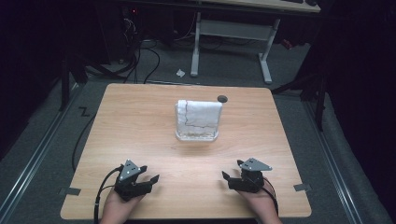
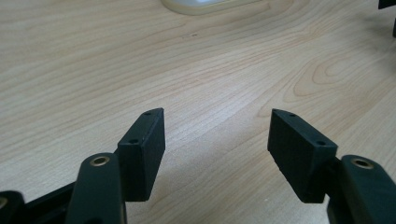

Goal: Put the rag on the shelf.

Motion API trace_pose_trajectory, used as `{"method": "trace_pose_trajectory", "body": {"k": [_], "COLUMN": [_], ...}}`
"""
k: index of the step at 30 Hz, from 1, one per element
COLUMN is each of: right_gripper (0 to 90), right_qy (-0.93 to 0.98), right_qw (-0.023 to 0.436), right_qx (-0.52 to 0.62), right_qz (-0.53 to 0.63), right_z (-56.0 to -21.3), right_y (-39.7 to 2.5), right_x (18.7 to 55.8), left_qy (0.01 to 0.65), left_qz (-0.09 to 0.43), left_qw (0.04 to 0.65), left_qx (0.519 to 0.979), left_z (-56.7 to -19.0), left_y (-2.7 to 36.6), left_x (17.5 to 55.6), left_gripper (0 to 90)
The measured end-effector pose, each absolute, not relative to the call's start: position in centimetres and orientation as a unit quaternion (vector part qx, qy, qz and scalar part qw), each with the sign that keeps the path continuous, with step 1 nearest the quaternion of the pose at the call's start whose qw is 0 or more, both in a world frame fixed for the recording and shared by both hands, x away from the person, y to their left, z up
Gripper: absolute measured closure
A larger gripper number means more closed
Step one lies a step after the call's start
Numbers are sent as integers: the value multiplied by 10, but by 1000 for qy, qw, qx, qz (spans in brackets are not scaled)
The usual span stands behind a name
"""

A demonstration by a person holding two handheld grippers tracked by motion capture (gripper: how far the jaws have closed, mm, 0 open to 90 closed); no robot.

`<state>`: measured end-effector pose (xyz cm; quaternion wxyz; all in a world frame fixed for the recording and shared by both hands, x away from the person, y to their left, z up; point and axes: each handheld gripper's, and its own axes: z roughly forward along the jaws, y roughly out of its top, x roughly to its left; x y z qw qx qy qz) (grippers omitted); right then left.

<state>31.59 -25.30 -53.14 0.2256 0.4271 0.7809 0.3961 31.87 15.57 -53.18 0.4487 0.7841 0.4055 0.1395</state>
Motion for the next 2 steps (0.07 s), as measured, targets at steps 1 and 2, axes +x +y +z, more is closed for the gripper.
{"method": "trace_pose_trajectory", "body": {"k": [1,2], "right_gripper": [210,209], "right_qy": [783,784], "right_qw": [230,234], "right_qx": [423,416], "right_qz": [395,396], "right_z": [-531,-530], "right_y": [-252,-251], "right_x": [316,317], "left_qy": [406,405], "left_qz": [137,136], "left_qw": [448,446], "left_qx": [785,786], "left_z": [-533,-533], "left_y": [156,156], "left_x": [319,319], "left_gripper": [363,357]}}
